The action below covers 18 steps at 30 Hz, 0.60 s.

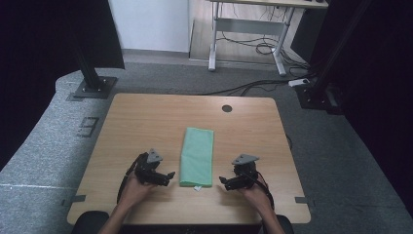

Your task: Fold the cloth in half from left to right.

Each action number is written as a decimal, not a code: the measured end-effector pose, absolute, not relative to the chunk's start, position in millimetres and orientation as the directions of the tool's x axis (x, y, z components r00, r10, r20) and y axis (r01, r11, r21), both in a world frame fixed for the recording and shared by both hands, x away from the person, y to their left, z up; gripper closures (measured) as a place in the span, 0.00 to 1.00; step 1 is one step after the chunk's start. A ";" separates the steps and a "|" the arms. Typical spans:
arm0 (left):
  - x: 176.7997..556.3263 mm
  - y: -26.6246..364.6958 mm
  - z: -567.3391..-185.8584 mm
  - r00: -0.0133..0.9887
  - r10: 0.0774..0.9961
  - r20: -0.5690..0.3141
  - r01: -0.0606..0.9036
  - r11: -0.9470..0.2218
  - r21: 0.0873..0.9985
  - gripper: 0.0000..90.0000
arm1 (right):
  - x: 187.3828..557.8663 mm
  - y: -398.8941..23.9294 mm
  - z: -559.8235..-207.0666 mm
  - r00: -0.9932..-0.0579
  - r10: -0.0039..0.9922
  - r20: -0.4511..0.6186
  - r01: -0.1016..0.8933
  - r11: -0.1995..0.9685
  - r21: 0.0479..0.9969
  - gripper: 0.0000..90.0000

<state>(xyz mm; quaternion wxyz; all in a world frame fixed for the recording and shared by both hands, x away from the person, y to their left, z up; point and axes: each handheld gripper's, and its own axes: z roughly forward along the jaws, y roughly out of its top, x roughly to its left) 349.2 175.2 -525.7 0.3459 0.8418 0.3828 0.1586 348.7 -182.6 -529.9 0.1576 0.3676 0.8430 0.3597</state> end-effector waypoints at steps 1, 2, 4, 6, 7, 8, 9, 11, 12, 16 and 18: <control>347.9 176.9 -526.8 0.653 0.757 0.001 0.538 -0.464 0.704 0.01 | 348.9 -184.1 -530.8 -0.678 0.736 -0.002 0.509 0.470 0.721 0.02; 347.2 177.9 -527.7 0.651 0.759 -0.002 0.539 -0.461 0.705 0.01 | 349.2 -185.6 -531.7 -0.673 0.740 -0.002 0.512 0.467 0.721 0.02; 346.3 180.2 -530.3 0.650 0.760 -0.004 0.543 -0.461 0.702 0.01 | 350.1 -188.8 -533.7 -0.669 0.743 0.003 0.516 0.461 0.722 0.02; 347.1 180.7 -532.3 0.650 0.760 -0.005 0.545 -0.463 0.699 0.01 | 350.9 -191.5 -536.4 -0.665 0.747 -0.003 0.516 0.462 0.721 0.02; 348.0 180.6 -534.1 0.650 0.760 -0.007 0.547 -0.462 0.698 0.01 | 351.2 -192.5 -537.4 -0.662 0.749 -0.003 0.519 0.462 0.719 0.02; 348.5 180.3 -535.3 0.651 0.759 -0.008 0.549 -0.463 0.696 0.01 | 351.9 -194.1 -539.2 -0.659 0.753 -0.001 0.524 0.460 0.717 0.02; 349.0 179.6 -537.7 0.650 0.760 -0.006 0.551 -0.466 0.692 0.01 | 352.5 -195.2 -540.5 -0.657 0.754 0.000 0.526 0.459 0.716 0.02; 350.1 178.7 -541.3 0.652 0.758 -0.002 0.556 -0.476 0.681 0.00 | 354.2 -197.9 -543.9 -0.652 0.758 0.009 0.536 0.453 0.712 0.02; 350.5 178.1 -543.0 0.650 0.760 0.002 0.559 -0.479 0.677 0.00 | 355.0 -199.2 -545.4 -0.652 0.758 0.007 0.537 0.455 0.710 0.01; 351.9 176.2 -548.3 0.650 0.760 0.002 0.567 -0.488 0.664 0.00 | 356.7 -201.9 -550.4 -0.644 0.765 0.011 0.548 0.451 0.704 0.01; 351.7 174.6 -548.8 0.653 0.758 0.011 0.562 -0.494 0.664 0.00 | 357.7 -202.7 -552.5 -0.647 0.762 0.006 0.545 0.457 0.702 0.02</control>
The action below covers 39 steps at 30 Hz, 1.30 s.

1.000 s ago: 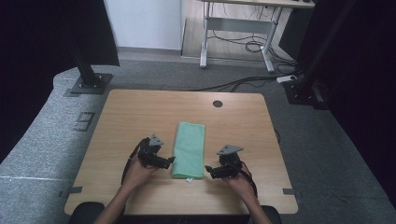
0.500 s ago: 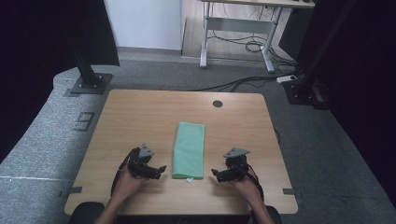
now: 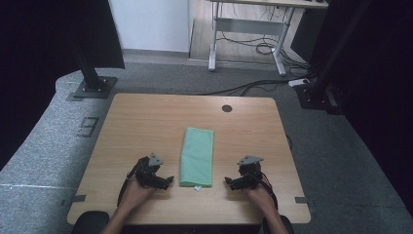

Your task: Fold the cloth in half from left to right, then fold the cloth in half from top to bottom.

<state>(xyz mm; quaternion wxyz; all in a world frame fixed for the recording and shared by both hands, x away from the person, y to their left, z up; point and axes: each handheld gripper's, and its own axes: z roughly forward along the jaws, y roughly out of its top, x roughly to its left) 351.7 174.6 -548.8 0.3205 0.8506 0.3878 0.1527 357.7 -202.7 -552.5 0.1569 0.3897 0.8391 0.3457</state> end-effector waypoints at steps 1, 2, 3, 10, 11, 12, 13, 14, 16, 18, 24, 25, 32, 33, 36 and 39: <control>351.5 174.0 -548.9 0.654 0.757 0.013 0.561 -0.495 0.663 0.00 | 357.9 -202.5 -553.5 -0.648 0.762 0.005 0.545 0.459 0.701 0.01; 351.5 173.9 -548.9 0.655 0.756 0.012 0.560 -0.496 0.663 0.00 | 358.1 -202.5 -554.4 -0.649 0.761 0.006 0.544 0.458 0.703 0.01; 351.6 173.8 -548.9 0.655 0.755 0.011 0.561 -0.496 0.663 0.00 | 358.1 -202.4 -554.8 -0.648 0.762 0.009 0.544 0.454 0.706 0.01; 353.1 174.6 -549.2 0.655 0.756 -0.004 0.571 -0.491 0.658 0.00 | 359.0 -201.4 -556.7 -0.650 0.760 0.006 0.534 0.451 0.715 0.00; 353.2 174.6 -549.2 0.655 0.756 -0.004 0.571 -0.491 0.657 0.00 | 359.0 -201.2 -556.7 -0.650 0.760 0.006 0.534 0.451 0.715 0.00; 353.2 174.5 -549.2 0.655 0.756 -0.005 0.571 -0.491 0.658 0.00 | 359.2 -201.0 -556.7 -0.650 0.760 0.006 0.534 0.451 0.715 0.00; 353.2 174.5 -549.2 0.655 0.756 -0.004 0.572 -0.491 0.657 0.00 | 359.2 -201.0 -556.8 -0.650 0.760 0.005 0.533 0.451 0.716 0.00; 353.2 174.5 -549.2 0.655 0.756 -0.004 0.571 -0.491 0.657 0.00 | 359.3 -201.0 -556.8 -0.650 0.760 0.005 0.533 0.451 0.716 0.00; 353.2 174.4 -549.3 0.655 0.756 -0.005 0.572 -0.491 0.658 0.00 | 359.2 -201.0 -556.8 -0.650 0.760 0.005 0.533 0.451 0.716 0.00; 353.2 174.4 -549.3 0.655 0.756 -0.005 0.572 -0.491 0.658 0.00 | 359.2 -201.0 -556.8 -0.650 0.760 0.005 0.533 0.451 0.716 0.00; 353.3 174.4 -549.3 0.654 0.756 -0.005 0.572 -0.491 0.658 0.00 | 359.3 -201.0 -556.8 -0.649 0.760 0.006 0.534 0.450 0.716 0.00; 353.3 174.4 -549.3 0.654 0.756 -0.004 0.572 -0.491 0.657 0.00 | 359.3 -201.0 -556.8 -0.649 0.760 0.006 0.534 0.450 0.716 0.00; 353.3 174.4 -549.3 0.655 0.756 -0.005 0.572 -0.491 0.657 0.00 | 359.3 -200.9 -556.8 -0.649 0.761 0.007 0.534 0.450 0.716 0.00; 353.3 174.4 -549.2 0.654 0.756 -0.005 0.572 -0.491 0.657 0.00 | 359.3 -200.9 -556.8 -0.649 0.761 0.007 0.534 0.450 0.716 0.00; 353.5 174.2 -549.3 0.656 0.755 -0.006 0.571 -0.491 0.658 0.00 | 359.5 -200.8 -556.7 -0.650 0.760 0.007 0.534 0.450 0.716 0.00; 353.9 173.8 -549.2 0.658 0.753 -0.006 0.570 -0.493 0.658 0.00 | 360.0 -200.1 -556.7 -0.649 0.761 0.007 0.535 0.449 0.715 0.00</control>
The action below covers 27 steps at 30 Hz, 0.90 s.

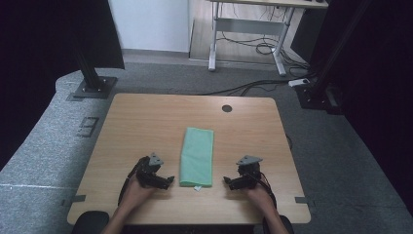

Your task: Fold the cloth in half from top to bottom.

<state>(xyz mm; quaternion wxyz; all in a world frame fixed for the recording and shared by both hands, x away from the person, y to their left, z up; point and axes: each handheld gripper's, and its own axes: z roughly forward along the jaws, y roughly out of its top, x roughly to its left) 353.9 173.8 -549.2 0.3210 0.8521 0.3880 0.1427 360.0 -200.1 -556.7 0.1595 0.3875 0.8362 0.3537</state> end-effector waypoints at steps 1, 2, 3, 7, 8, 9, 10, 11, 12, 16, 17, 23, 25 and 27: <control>354.1 173.6 -549.3 0.658 0.753 -0.005 0.569 -0.493 0.658 0.00 | 360.1 -199.8 -556.7 -0.648 0.761 0.008 0.536 0.449 0.715 0.00; 355.0 173.0 -548.9 0.657 0.754 -0.004 0.570 -0.493 0.657 0.00 | 360.3 -199.7 -556.7 -0.648 0.761 0.008 0.536 0.449 0.715 0.00; 356.2 172.1 -548.5 0.653 0.757 -0.008 0.575 -0.489 0.656 0.00 | 360.5 -199.4 -556.7 -0.648 0.762 0.007 0.535 0.449 0.715 0.00; 361.9 163.1 -542.0 0.654 0.756 -0.016 0.561 -0.471 0.681 0.00 | 361.8 -197.3 -556.6 -0.649 0.760 0.009 0.535 0.449 0.715 0.00; 363.0 159.9 -539.3 0.655 0.755 -0.012 0.551 -0.467 0.692 0.00 | 362.2 -196.4 -556.6 -0.650 0.760 0.011 0.535 0.448 0.717 0.00; 364.1 156.9 -536.3 0.657 0.754 -0.013 0.544 -0.461 0.701 0.00 | 362.4 -195.7 -556.5 -0.651 0.759 0.010 0.534 0.449 0.716 0.00; 365.0 153.9 -533.7 0.658 0.753 -0.019 0.538 -0.452 0.711 0.00 | 362.7 -195.0 -556.6 -0.653 0.758 0.009 0.533 0.450 0.716 0.00; 365.6 151.6 -532.1 0.658 0.752 -0.025 0.536 -0.444 0.718 0.00 | 362.8 -194.3 -556.6 -0.654 0.756 0.009 0.532 0.452 0.716 0.00; 366.8 147.0 -530.1 0.662 0.749 -0.036 0.531 -0.435 0.727 0.00 | 363.2 -193.9 -556.7 -0.657 0.754 0.006 0.528 0.455 0.718 0.00; 368.2 135.5 -532.2 0.668 0.743 -0.035 0.527 -0.439 0.727 0.00 | 363.6 -192.8 -556.6 -0.661 0.750 0.008 0.527 0.457 0.716 0.00; 368.1 133.6 -533.6 0.669 0.742 -0.033 0.528 -0.443 0.724 0.00 | 363.6 -192.7 -556.7 -0.662 0.750 0.007 0.527 0.458 0.716 0.00; 365.7 124.2 -546.0 0.669 0.743 0.034 0.538 -0.515 0.668 0.00 | 363.6 -192.7 -556.7 -0.662 0.749 0.007 0.526 0.458 0.716 0.00; 364.6 123.9 -546.6 0.666 0.745 0.029 0.541 -0.510 0.669 0.01 | 363.6 -192.8 -556.7 -0.662 0.749 0.007 0.526 0.458 0.716 0.00; 363.8 124.2 -547.1 0.665 0.747 0.020 0.547 -0.505 0.668 0.02 | 363.8 -193.0 -556.6 -0.665 0.747 0.009 0.526 0.459 0.716 0.00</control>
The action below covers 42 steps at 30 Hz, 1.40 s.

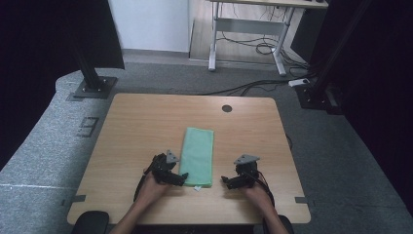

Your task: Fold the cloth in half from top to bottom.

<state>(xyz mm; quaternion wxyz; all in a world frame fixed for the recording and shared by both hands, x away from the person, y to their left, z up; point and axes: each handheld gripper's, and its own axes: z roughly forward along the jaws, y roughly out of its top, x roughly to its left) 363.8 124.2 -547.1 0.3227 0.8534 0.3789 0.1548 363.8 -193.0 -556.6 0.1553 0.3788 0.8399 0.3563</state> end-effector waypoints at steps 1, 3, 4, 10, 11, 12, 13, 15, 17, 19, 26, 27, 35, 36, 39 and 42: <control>363.5 124.6 -547.5 0.663 0.749 0.009 0.553 -0.498 0.668 0.03 | 364.0 -193.1 -556.6 -0.666 0.746 0.009 0.526 0.460 0.716 0.00; 362.9 125.7 -547.9 0.661 0.750 -0.006 0.563 -0.490 0.666 0.03 | 365.0 -193.0 -556.0 -0.663 0.749 0.013 0.531 0.458 0.713 0.00; 362.3 125.7 -548.1 0.661 0.751 -0.010 0.565 -0.488 0.665 0.03 | 366.3 -192.8 -555.1 -0.660 0.751 0.020 0.537 0.453 0.712 0.01; 355.4 124.3 -548.3 0.670 0.742 -0.017 0.563 -0.493 0.664 0.03 | 376.9 -181.7 -547.5 -0.657 0.751 0.063 0.546 0.417 0.726 0.02; 354.0 124.0 -548.2 0.671 0.741 -0.017 0.562 -0.494 0.663 0.03 | 378.7 -178.1 -546.1 -0.659 0.750 0.063 0.543 0.416 0.730 0.02; 353.0 123.6 -548.3 0.672 0.740 -0.018 0.561 -0.493 0.665 0.03 | 380.5 -174.2 -544.9 -0.660 0.748 0.067 0.542 0.412 0.732 0.02; 351.2 123.2 -548.2 0.675 0.738 -0.017 0.560 -0.497 0.663 0.03 | 382.0 -171.0 -544.0 -0.661 0.747 0.071 0.541 0.409 0.735 0.02; 348.5 122.6 -548.1 0.680 0.733 -0.018 0.558 -0.501 0.662 0.03 | 386.2 -161.1 -541.4 -0.666 0.743 0.064 0.532 0.413 0.739 0.02; 345.7 121.6 -548.3 0.683 0.730 -0.020 0.555 -0.502 0.664 0.03 | 390.2 -152.3 -540.3 -0.667 0.743 0.055 0.524 0.415 0.744 0.02; 342.6 120.9 -548.2 0.688 0.725 -0.021 0.552 -0.505 0.663 0.03 | 393.6 -144.6 -540.9 -0.669 0.742 0.043 0.519 0.425 0.742 0.03; 343.1 122.8 -545.0 0.718 0.694 -0.041 0.551 -0.532 0.644 0.01 | 388.9 -132.7 -550.7 -0.682 0.732 -0.016 0.512 0.492 0.704 0.05; 344.8 123.7 -543.2 0.718 0.694 -0.044 0.553 -0.532 0.641 0.00 | 388.1 -133.2 -550.7 -0.682 0.731 -0.013 0.513 0.491 0.704 0.06; 366.5 134.5 -528.9 0.689 0.724 -0.040 0.553 -0.490 0.674 0.00 | 375.2 -133.8 -550.5 -0.696 0.718 -0.019 0.503 0.506 0.701 0.06; 369.0 134.9 -528.4 0.684 0.729 -0.033 0.553 -0.488 0.675 0.00 | 373.3 -134.0 -550.4 -0.698 0.715 -0.019 0.502 0.508 0.700 0.06; 380.3 135.8 -529.2 0.665 0.747 -0.025 0.558 -0.474 0.681 0.00 | 369.1 -134.6 -550.6 -0.702 0.713 -0.012 0.503 0.506 0.700 0.06; 387.9 132.8 -532.8 0.656 0.754 -0.016 0.553 -0.466 0.690 0.01 | 364.9 -135.9 -551.1 -0.707 0.707 -0.006 0.501 0.507 0.701 0.06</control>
